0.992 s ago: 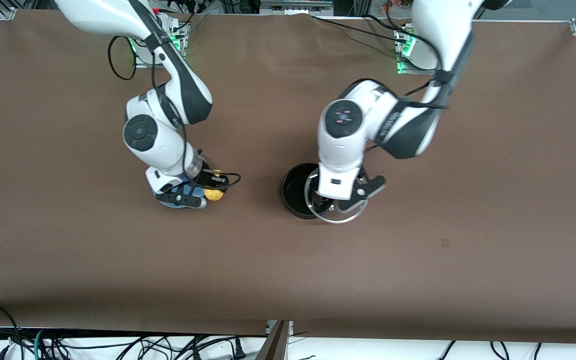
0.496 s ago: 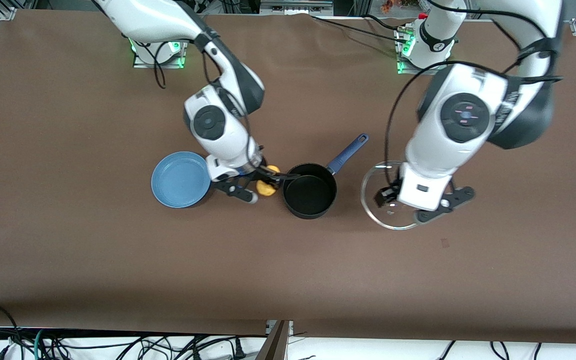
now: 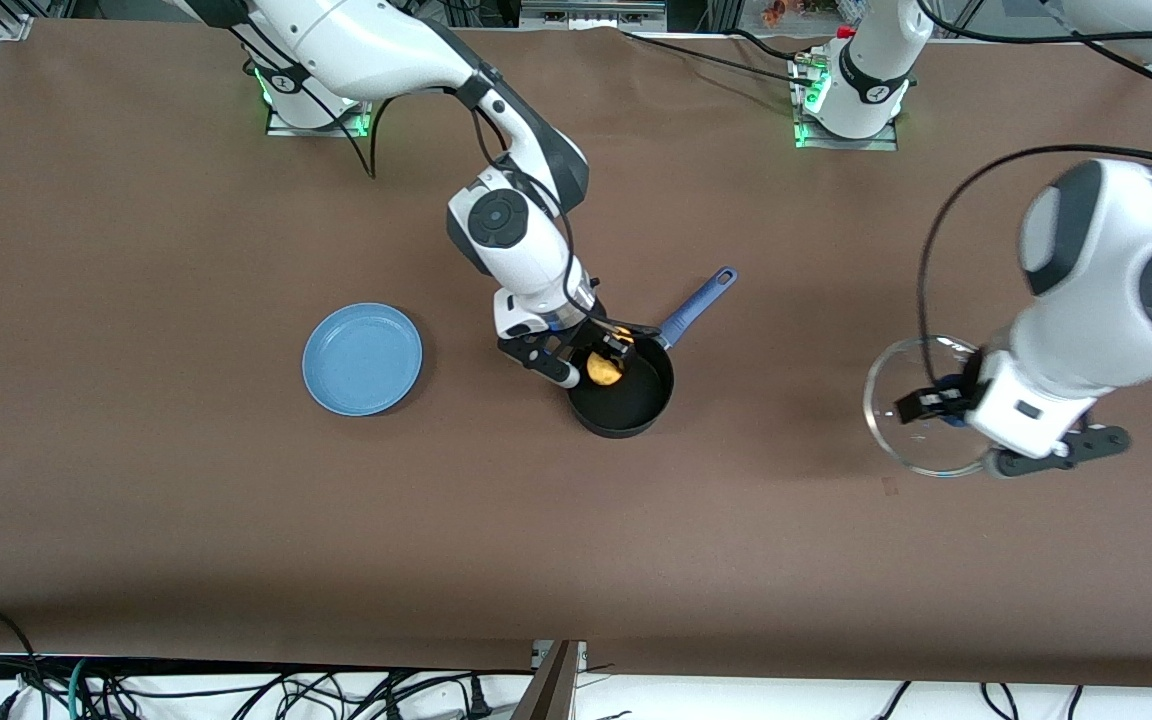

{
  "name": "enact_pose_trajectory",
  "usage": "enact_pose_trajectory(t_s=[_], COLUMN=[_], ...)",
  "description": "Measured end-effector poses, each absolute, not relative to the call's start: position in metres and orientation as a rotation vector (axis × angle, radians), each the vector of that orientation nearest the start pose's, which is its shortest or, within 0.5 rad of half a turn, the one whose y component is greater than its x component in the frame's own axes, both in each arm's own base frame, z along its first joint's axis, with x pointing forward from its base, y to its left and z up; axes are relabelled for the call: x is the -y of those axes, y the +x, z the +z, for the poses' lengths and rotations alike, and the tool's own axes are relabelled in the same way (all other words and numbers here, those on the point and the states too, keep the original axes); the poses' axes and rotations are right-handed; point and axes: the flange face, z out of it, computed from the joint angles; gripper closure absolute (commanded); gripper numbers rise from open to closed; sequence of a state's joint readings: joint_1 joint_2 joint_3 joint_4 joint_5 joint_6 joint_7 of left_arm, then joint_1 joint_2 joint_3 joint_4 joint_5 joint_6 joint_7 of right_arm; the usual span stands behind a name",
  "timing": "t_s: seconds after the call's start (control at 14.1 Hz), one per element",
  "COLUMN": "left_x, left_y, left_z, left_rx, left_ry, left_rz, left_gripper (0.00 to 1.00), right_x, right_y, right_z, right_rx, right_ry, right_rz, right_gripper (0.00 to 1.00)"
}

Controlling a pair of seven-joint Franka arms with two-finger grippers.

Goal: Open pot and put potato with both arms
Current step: 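Lower the potato into the pot with the right gripper while the left gripper moves aside, then release the potato with the right gripper while the left gripper lowers the lid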

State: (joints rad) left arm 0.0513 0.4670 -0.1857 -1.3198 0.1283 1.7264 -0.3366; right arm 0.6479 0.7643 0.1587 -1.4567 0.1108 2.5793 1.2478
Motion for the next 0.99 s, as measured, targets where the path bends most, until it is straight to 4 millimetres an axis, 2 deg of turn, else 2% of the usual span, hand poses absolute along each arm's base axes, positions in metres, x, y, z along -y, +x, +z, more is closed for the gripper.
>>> enact_pose_trajectory(t_s=[0.07,0.14,0.21,0.28,0.35,0.5,0.71,0.85,0.99], left_x=[0.036,0.019,0.005,-0.004,-0.008,-0.005,0.005,0.005,0.003], left_y=[0.688,0.689,0.690,0.690,0.690,0.686,0.662,0.643,0.625], left_z=[0.465,0.460,0.453,0.442,0.430,0.401,0.354,0.327,0.305], left_rx=[0.280,0.265,0.250,0.242,0.236,0.223,0.199,0.196,0.200], left_ry=[-3.096,-3.117,-3.131,-3.138,-3.142,-3.148,-3.153,-3.154,-3.155], left_rz=[0.076,0.079,0.073,0.062,0.046,-0.014,-0.113,-0.156,-0.202], left_gripper=[0.75,0.75,0.75,0.75,0.75,0.75,0.75,0.75,0.75], right_x=[-0.527,-0.528,-0.529,-0.530,-0.531,-0.532,-0.530,-0.518,-0.489], right_y=[0.539,0.537,0.536,0.534,0.532,0.532,0.540,0.559,0.583], right_z=[0.265,0.258,0.253,0.248,0.245,0.243,0.255,0.284,0.321], right_rx=[-0.794,-0.795,-0.795,-0.794,-0.792,-0.786,-0.779,-0.749,-0.623], right_ry=[-2.627,-2.633,-2.639,-2.645,-2.649,-2.654,-2.673,-2.754,-2.871], right_rz=[-0.044,-0.038,-0.032,-0.027,-0.022,-0.026,-0.033,0.005,0.074], right_gripper=[0.57,0.44,0.36,0.11,0.00,0.00,0.00,0.00,0.00])
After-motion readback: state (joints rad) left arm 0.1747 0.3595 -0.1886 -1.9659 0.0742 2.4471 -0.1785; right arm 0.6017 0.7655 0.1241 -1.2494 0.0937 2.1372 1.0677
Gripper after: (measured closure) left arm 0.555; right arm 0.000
